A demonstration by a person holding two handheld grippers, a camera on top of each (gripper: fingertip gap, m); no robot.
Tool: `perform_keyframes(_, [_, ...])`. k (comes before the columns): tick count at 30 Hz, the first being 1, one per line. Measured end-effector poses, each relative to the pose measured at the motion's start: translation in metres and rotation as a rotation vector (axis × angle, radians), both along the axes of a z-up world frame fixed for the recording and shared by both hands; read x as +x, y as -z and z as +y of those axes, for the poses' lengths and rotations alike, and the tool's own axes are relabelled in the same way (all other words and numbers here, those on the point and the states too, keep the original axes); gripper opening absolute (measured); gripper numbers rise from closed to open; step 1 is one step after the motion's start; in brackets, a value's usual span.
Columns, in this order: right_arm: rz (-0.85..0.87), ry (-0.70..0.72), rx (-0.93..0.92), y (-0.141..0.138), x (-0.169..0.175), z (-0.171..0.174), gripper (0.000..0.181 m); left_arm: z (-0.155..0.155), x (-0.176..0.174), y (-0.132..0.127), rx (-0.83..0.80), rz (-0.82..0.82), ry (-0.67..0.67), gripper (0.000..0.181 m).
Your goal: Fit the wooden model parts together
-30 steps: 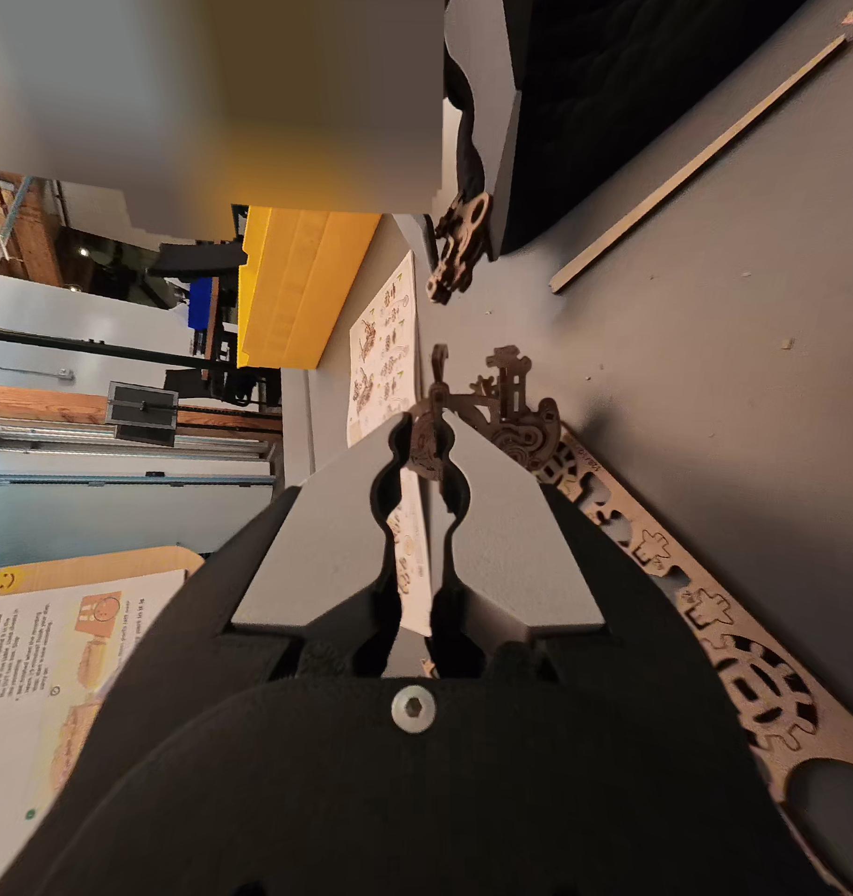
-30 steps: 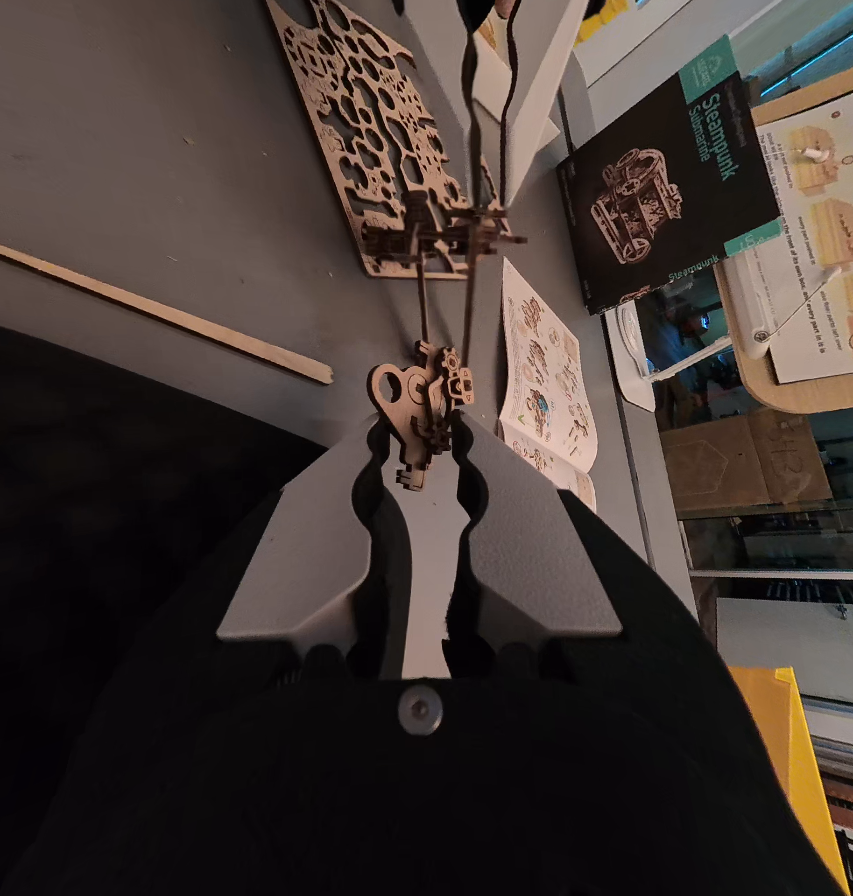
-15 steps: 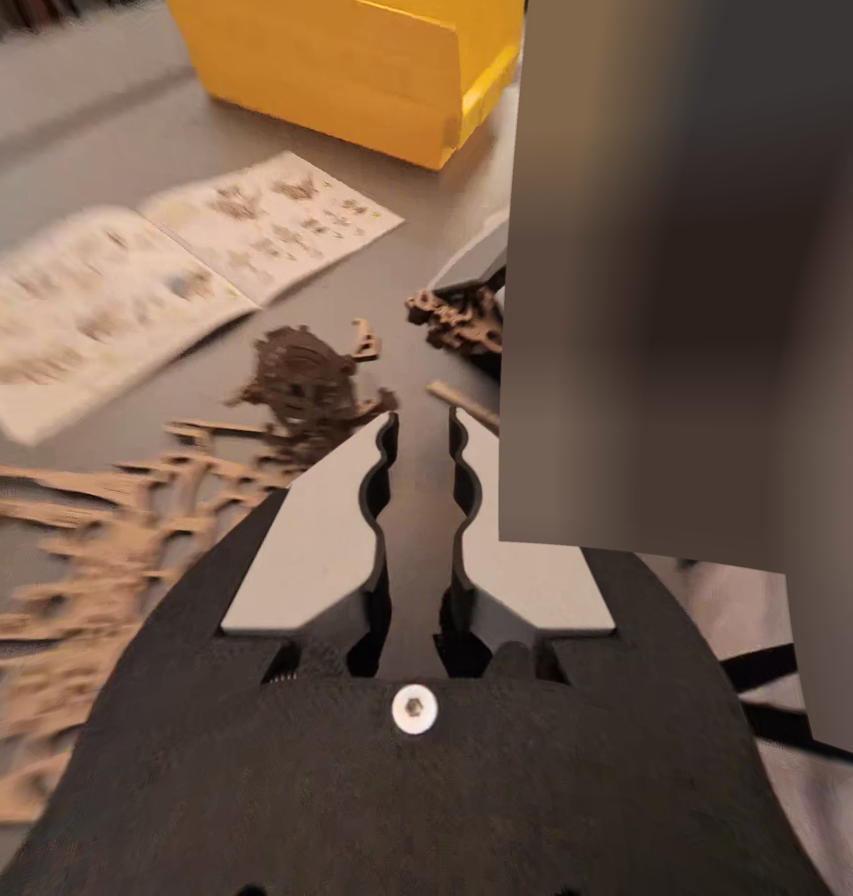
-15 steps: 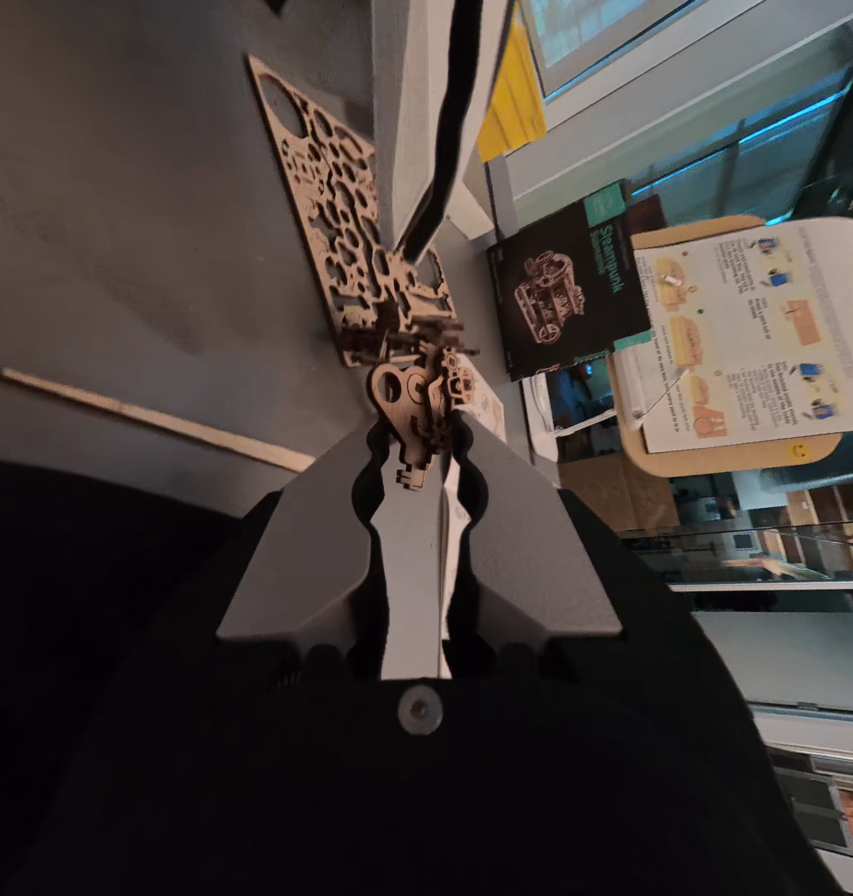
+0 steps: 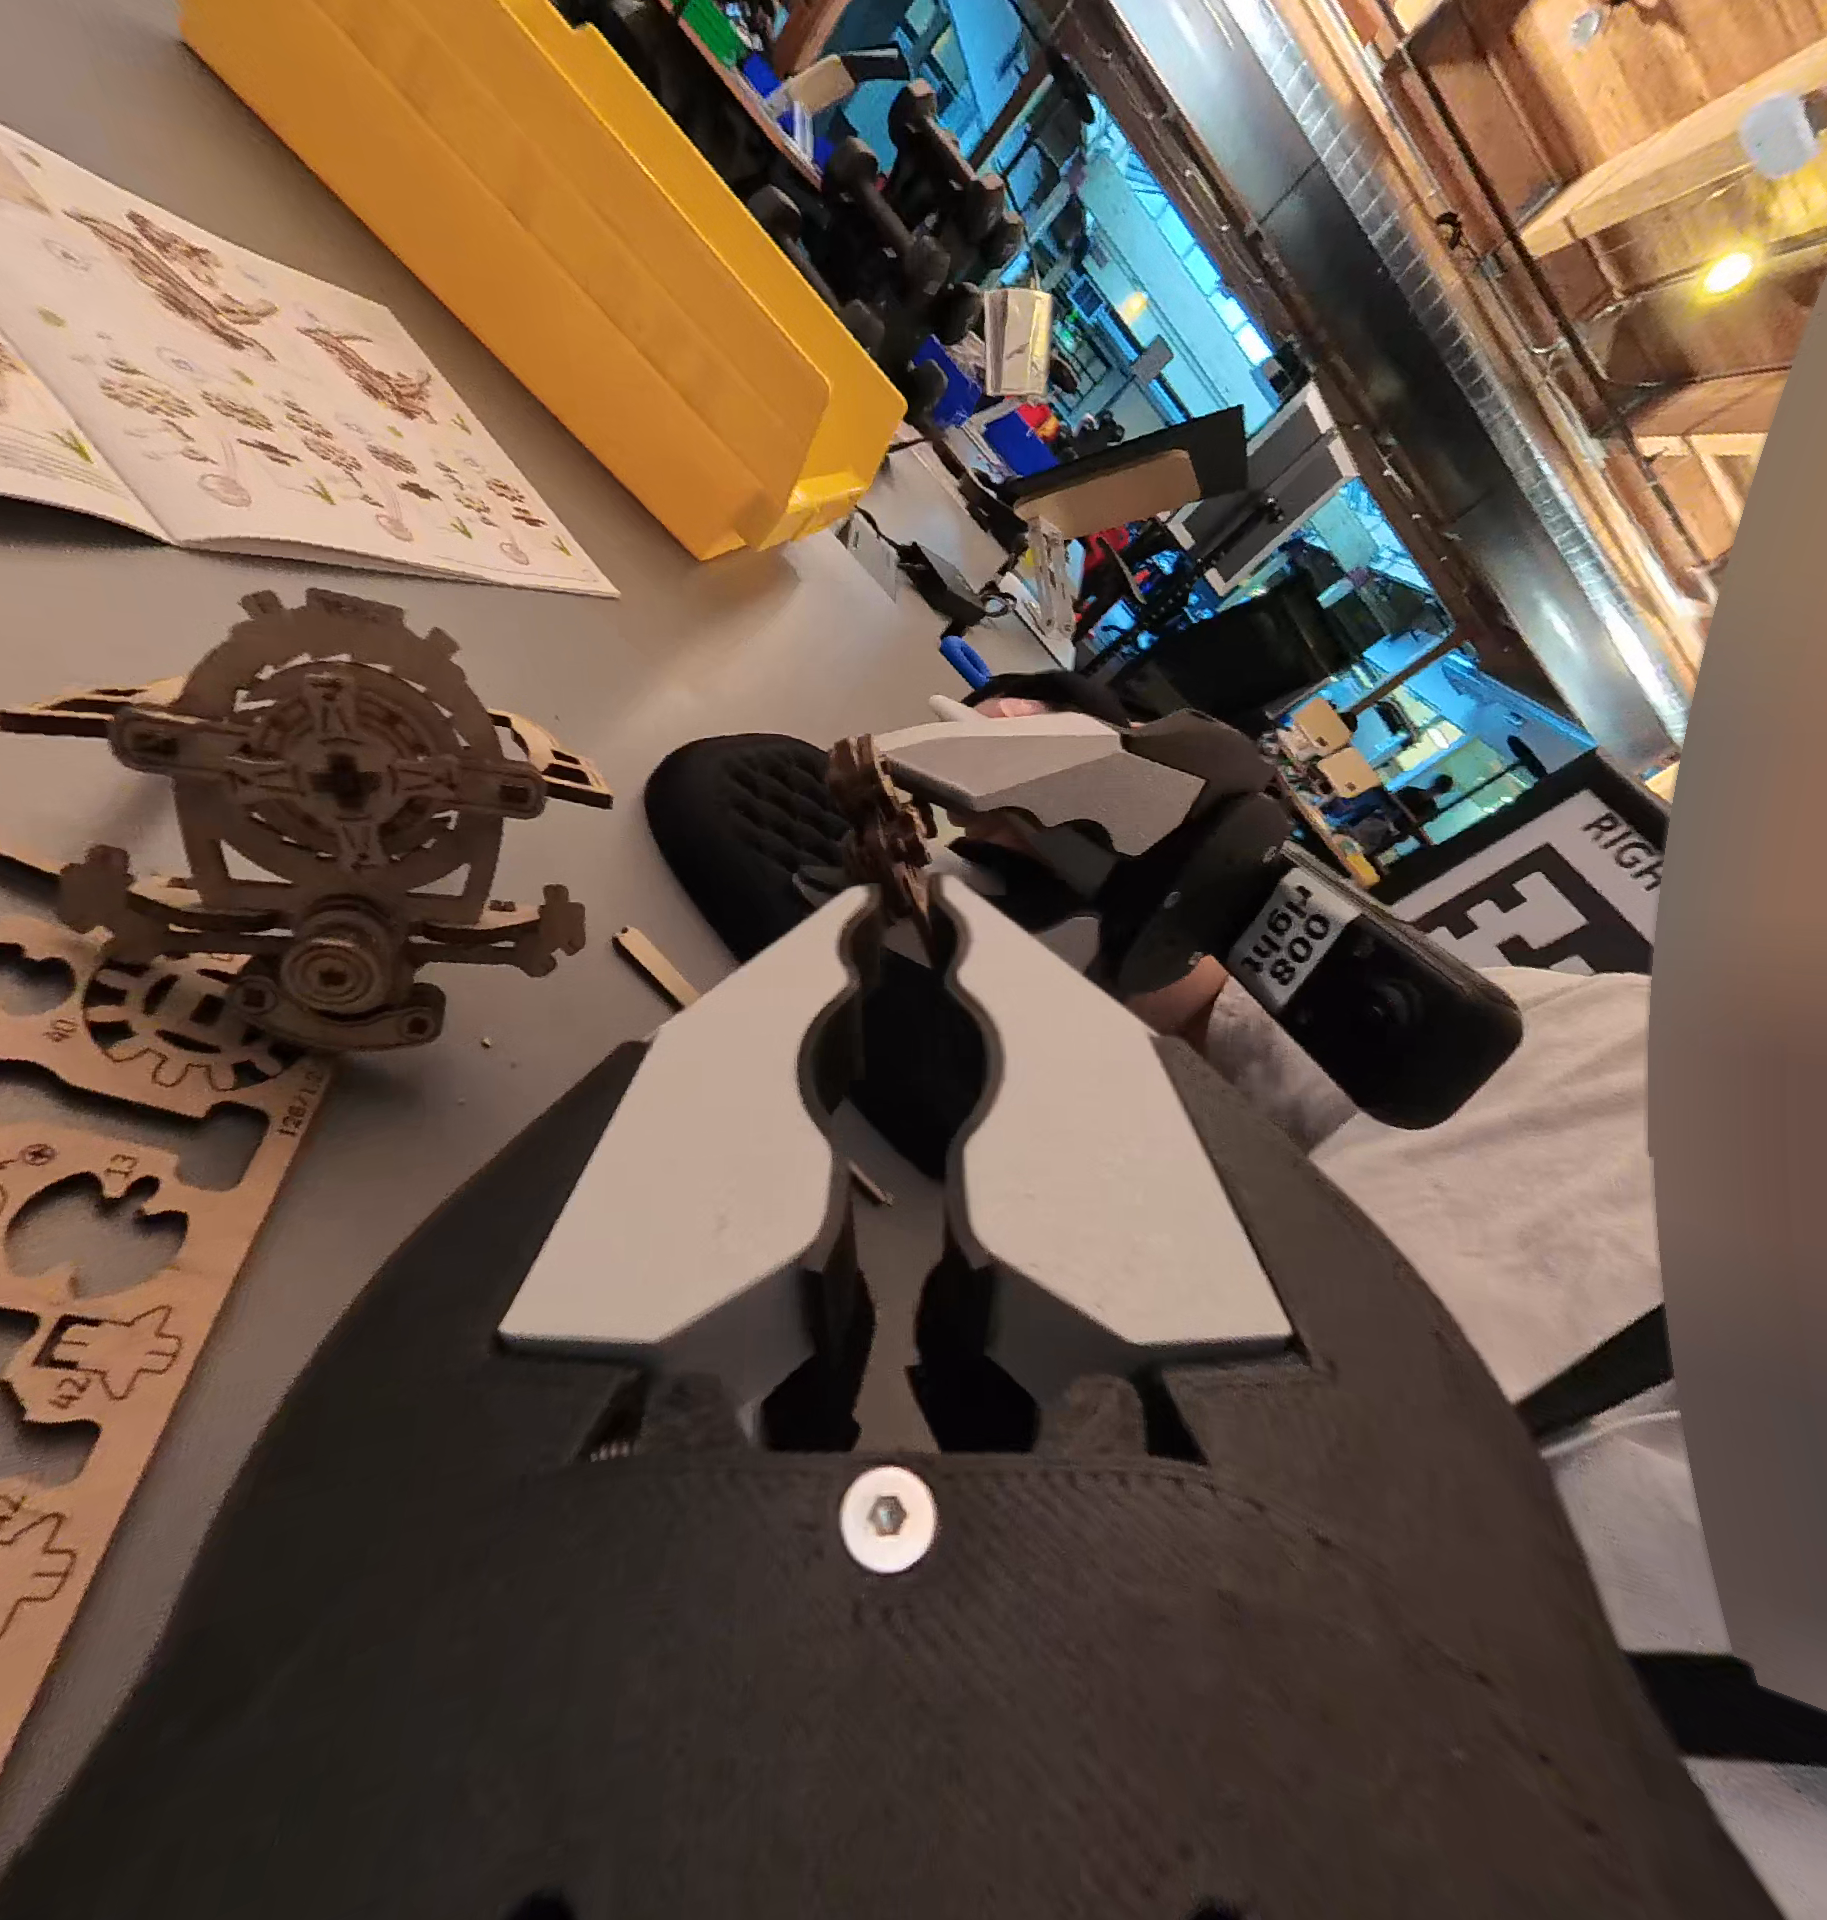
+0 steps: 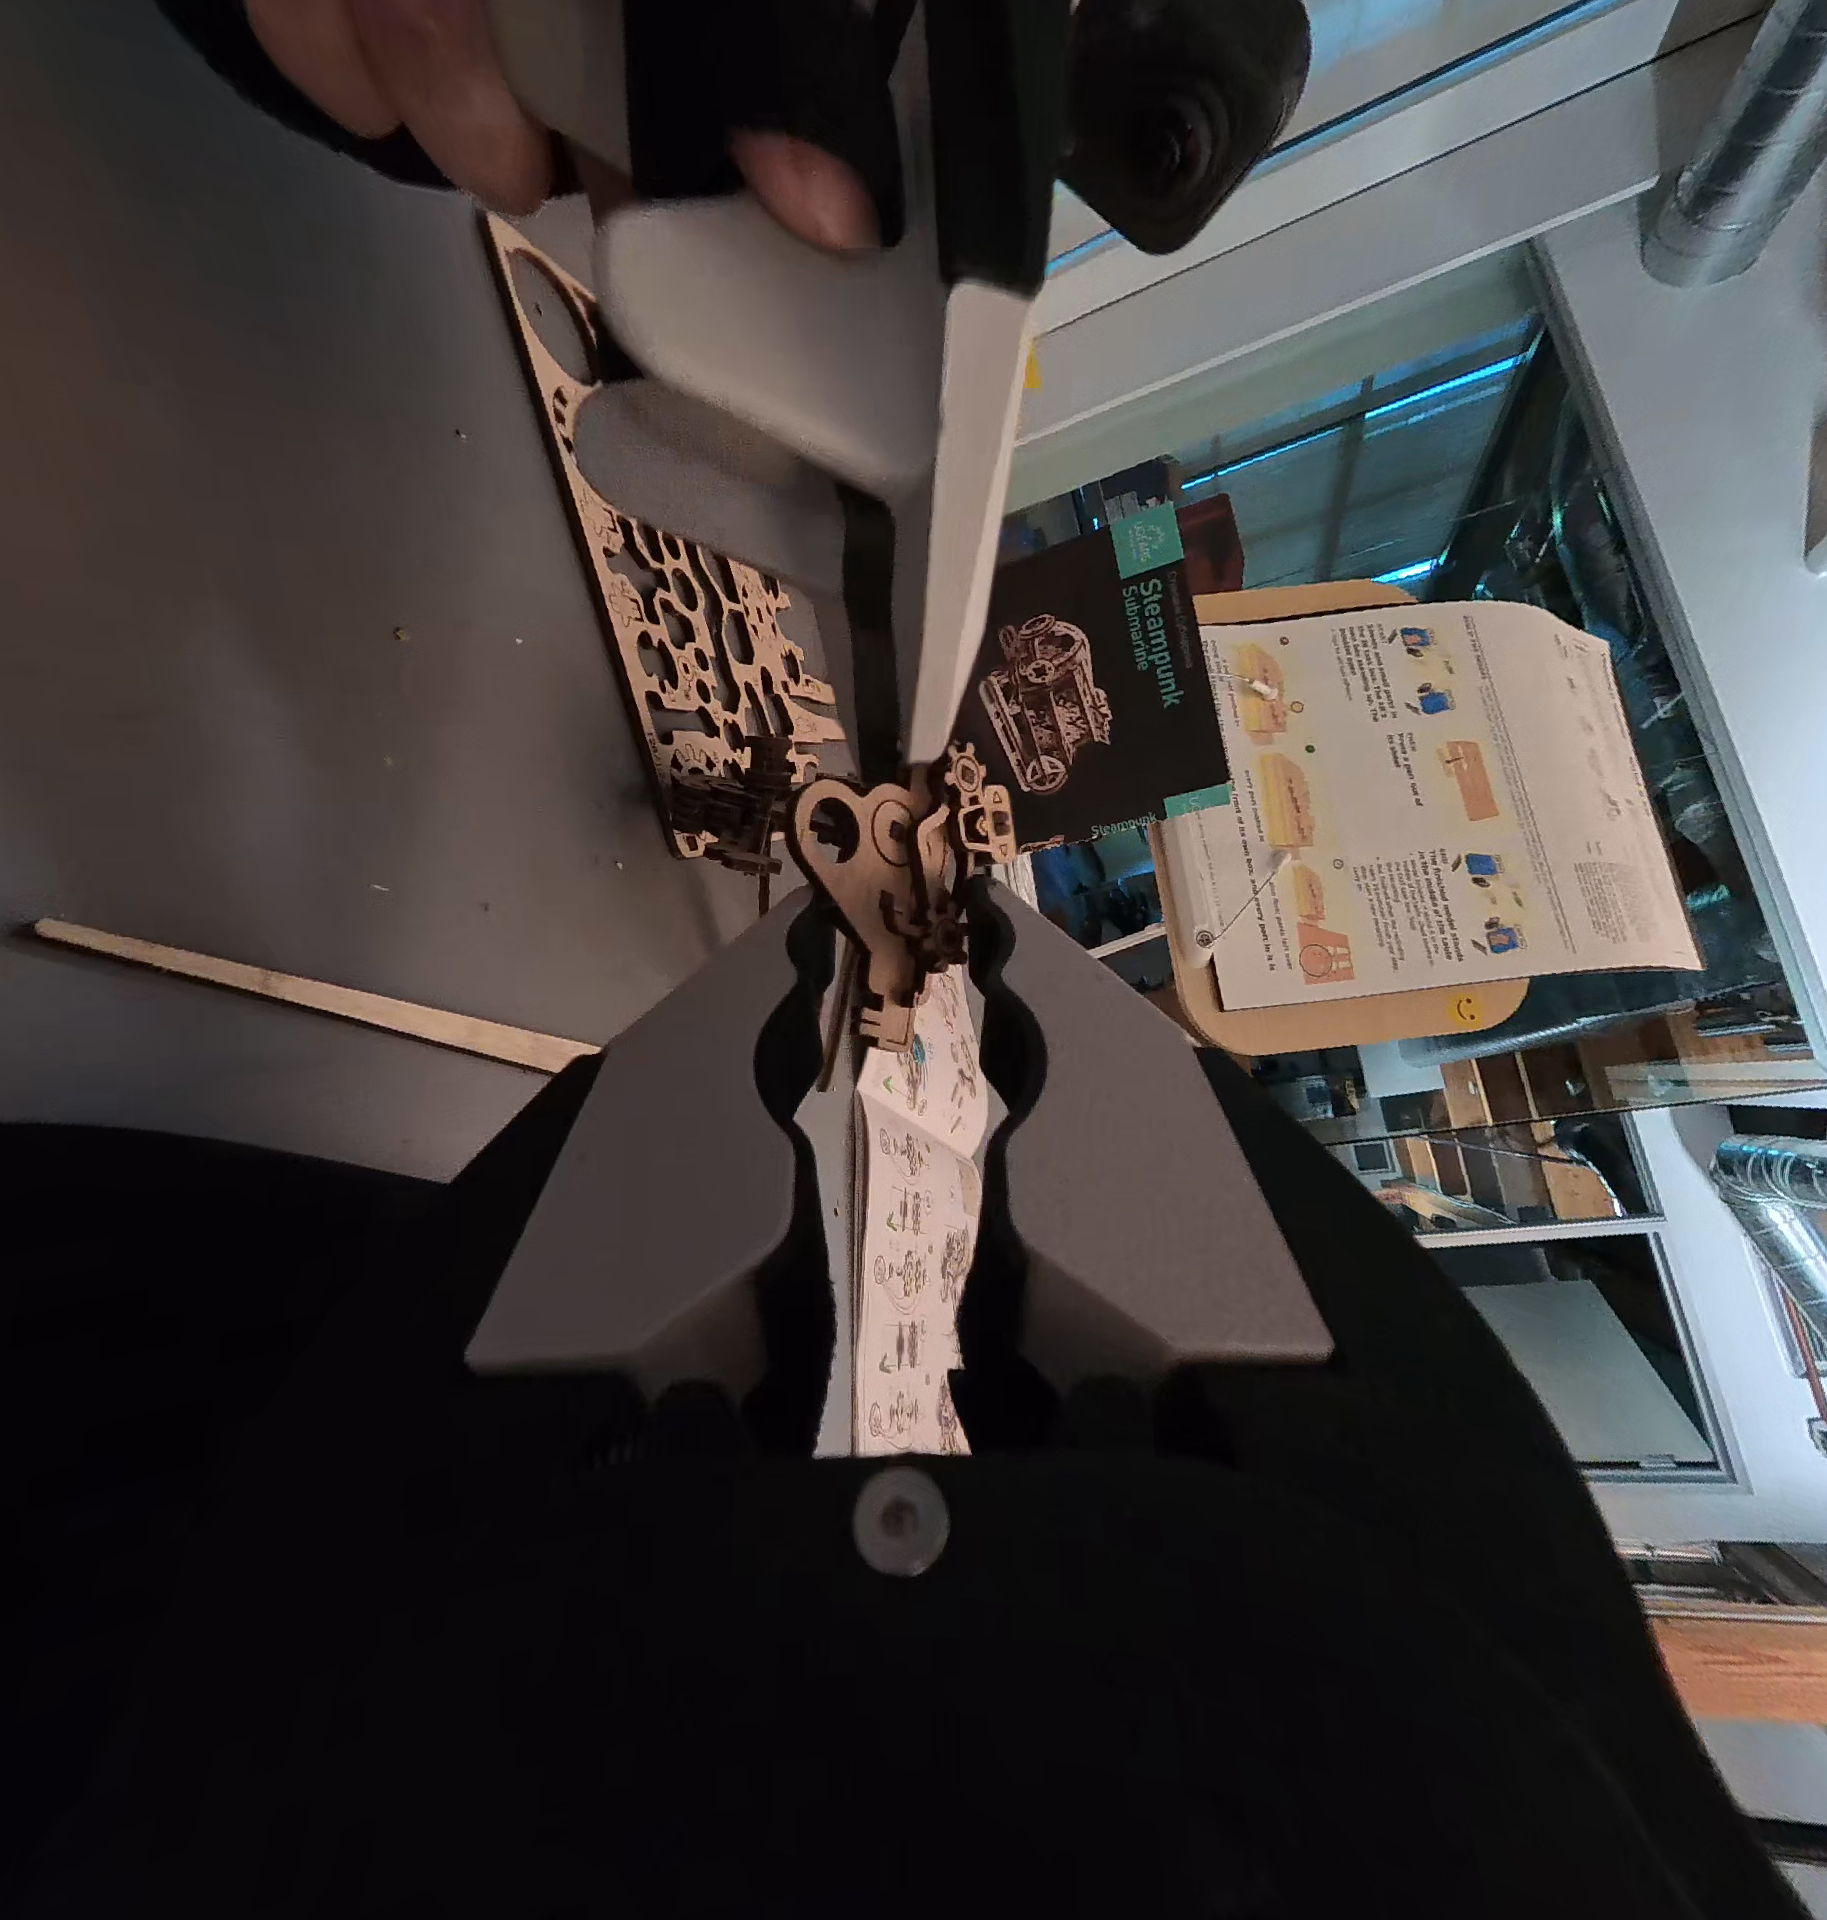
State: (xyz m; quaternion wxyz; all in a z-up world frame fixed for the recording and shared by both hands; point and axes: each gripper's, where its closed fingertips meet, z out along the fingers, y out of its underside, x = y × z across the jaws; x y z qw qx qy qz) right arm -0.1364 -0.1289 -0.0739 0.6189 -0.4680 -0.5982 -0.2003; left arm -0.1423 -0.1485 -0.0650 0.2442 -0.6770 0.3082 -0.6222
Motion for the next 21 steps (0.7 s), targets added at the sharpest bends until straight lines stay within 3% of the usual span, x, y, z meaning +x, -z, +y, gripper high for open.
perform_keyframes(8, [0.018,-0.009,-0.034,0.008,0.003,0.006,0.033,0.004,0.002,0.007,0.017,0.018,0.027,0.000])
perform_keyframes(13, [0.210,-0.103,-0.327,0.008,0.004,-0.007,0.058,0.005,-0.011,0.012,0.102,0.101,0.101,0.000])
perform_keyframes(15, [0.379,-0.179,-0.546,0.001,0.005,-0.012,0.063,-0.001,-0.016,0.013,0.137,0.129,0.171,0.000])
perform_keyframes(17, [0.586,-0.320,-0.870,-0.015,0.003,-0.019,0.098,-0.003,-0.020,0.018,0.208,0.189,0.218,0.001])
perform_keyframes(20, [0.727,-0.653,-1.218,-0.049,0.001,-0.038,0.079,-0.006,-0.023,0.024,0.335,0.288,0.279,0.001])
perform_keyframes(21, [0.732,-0.679,-1.236,-0.055,0.002,-0.034,0.056,-0.007,-0.023,0.026,0.372,0.319,0.296,0.001])
